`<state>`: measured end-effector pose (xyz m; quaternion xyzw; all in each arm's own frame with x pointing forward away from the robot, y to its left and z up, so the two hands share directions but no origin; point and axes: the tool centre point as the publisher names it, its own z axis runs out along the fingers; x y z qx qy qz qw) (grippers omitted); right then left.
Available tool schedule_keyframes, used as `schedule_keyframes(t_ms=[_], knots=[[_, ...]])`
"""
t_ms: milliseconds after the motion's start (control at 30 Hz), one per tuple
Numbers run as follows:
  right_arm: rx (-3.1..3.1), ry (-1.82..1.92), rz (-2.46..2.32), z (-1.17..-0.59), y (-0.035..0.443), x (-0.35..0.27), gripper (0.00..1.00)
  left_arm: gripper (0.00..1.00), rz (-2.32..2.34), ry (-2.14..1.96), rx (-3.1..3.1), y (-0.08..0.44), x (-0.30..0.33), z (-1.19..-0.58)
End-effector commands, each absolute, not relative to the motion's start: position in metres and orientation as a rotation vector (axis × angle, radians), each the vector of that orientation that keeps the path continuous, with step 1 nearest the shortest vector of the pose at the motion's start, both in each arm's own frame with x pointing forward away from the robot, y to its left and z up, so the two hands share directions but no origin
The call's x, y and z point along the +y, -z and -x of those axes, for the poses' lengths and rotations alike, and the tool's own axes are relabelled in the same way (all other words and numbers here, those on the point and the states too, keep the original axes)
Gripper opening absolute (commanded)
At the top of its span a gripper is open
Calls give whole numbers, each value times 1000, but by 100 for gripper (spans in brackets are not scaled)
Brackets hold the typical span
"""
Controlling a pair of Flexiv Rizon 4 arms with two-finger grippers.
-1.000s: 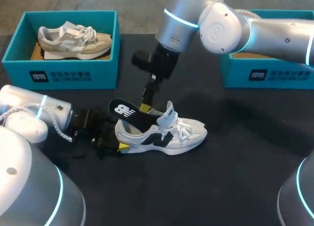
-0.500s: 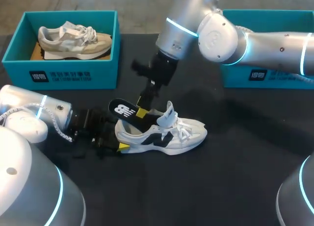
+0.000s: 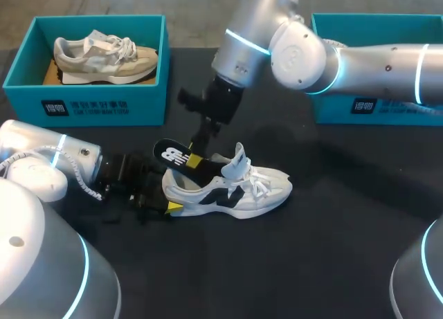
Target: Take the shoe out of the shoebox, open the shoe tongue, remove and reinsert the insole, then place the shoe into the shoebox
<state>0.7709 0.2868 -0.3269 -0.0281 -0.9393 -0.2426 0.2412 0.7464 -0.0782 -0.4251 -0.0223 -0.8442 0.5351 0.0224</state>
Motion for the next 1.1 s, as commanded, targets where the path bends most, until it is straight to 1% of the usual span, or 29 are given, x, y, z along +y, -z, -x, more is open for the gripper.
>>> schedule_keyframes(t_ms=[33, 167, 233, 267, 333, 367, 400, 433, 700, 1100], knots=[[-2566, 665, 74, -769, 331, 292, 47, 0, 69, -1656, -2616, 428, -79, -747], [-2564, 665, 70, -769, 332, 294, 44, 0, 69, -1656, -2616, 428, -79, -747], [-2563, 665, 65, -769, 332, 294, 31, 0, 69, -1656, -2616, 428, -79, -747], [-2563, 665, 65, -769, 332, 294, 31, 0, 69, -1656, -2616, 428, -79, -747], [-2563, 663, 63, -768, 332, 295, 14, 0, 69, -1656, -2616, 428, -79, -747], [-2563, 663, 63, -768, 332, 295, 11, 0, 69, -1656, -2616, 428, -79, -747], [-2563, 663, 63, -768, 332, 295, 4, 0, 69, -1656, -2616, 428, -79, -747], [-2564, 663, 64, -768, 332, 295, 0, 0, 69, -1656, -2616, 428, -79, -747], [-2568, 663, 62, -769, 327, 295, 0, 0, 69, -1656, -2616, 428, -79, -747], [-2604, 737, 121, -785, 290, 294, 0, 0, 69, -1656, -2616, 428, -79, -747]])
